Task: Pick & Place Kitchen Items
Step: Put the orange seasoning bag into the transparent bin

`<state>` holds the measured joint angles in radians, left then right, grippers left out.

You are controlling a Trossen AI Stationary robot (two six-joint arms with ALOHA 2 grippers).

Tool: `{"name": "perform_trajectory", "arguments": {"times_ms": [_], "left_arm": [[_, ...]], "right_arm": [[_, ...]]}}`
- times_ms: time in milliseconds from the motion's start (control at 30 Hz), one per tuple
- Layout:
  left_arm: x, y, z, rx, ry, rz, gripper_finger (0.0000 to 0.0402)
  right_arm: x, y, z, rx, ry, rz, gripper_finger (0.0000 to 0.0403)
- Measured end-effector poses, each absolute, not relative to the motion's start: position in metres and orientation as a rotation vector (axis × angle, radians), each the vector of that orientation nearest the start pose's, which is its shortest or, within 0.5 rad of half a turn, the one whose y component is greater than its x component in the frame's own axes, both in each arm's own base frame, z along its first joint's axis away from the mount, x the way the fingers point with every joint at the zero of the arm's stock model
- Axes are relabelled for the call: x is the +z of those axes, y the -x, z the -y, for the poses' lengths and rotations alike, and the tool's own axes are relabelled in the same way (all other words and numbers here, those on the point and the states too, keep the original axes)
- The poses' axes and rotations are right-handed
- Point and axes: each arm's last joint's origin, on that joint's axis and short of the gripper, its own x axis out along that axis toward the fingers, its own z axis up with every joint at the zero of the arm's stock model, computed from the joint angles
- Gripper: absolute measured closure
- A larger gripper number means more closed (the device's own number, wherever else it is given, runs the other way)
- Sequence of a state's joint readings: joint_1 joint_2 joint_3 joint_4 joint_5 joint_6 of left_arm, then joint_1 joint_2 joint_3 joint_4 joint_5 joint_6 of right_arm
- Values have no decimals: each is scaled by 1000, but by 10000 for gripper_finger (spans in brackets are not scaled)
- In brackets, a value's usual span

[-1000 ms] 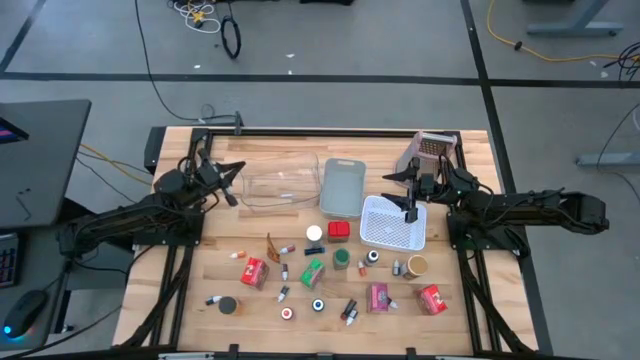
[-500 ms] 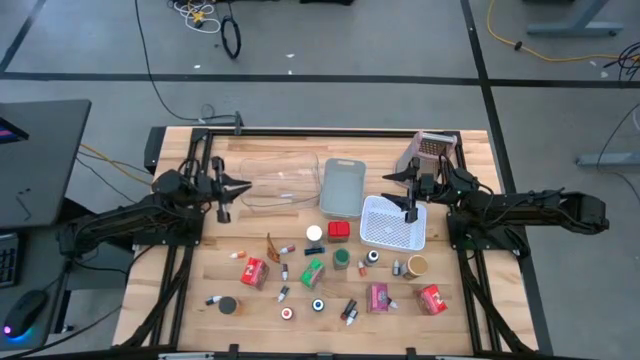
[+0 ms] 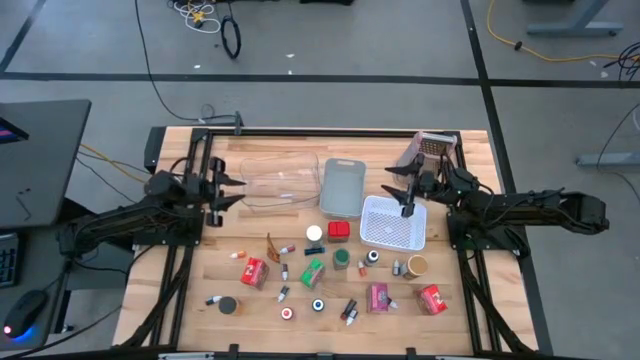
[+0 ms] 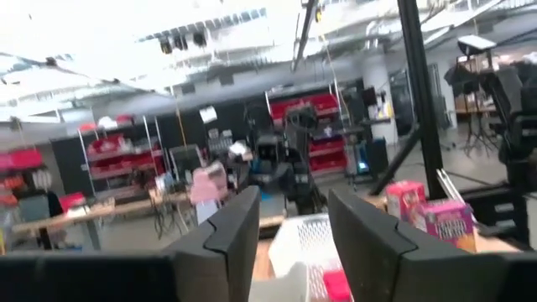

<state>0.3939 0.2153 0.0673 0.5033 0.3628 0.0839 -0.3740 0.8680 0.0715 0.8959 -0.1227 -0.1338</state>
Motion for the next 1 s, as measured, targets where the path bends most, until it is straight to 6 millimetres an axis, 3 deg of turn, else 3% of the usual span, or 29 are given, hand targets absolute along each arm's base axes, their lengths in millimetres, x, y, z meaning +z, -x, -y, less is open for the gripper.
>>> {"name": "perform_trajectory", "arguments": {"times_ms": [267, 733, 1000], "left_arm": [[231, -95, -29, 47, -234, 382, 244], [233, -110, -29, -158, -32, 102, 244], [218, -126, -34, -210, -27, -23, 244]], "right_arm": [[181, -150, 53, -198, -16, 101, 151], [183, -150, 53, -198, 21, 113, 151], [214, -141, 53, -341, 210, 425, 151]]}}
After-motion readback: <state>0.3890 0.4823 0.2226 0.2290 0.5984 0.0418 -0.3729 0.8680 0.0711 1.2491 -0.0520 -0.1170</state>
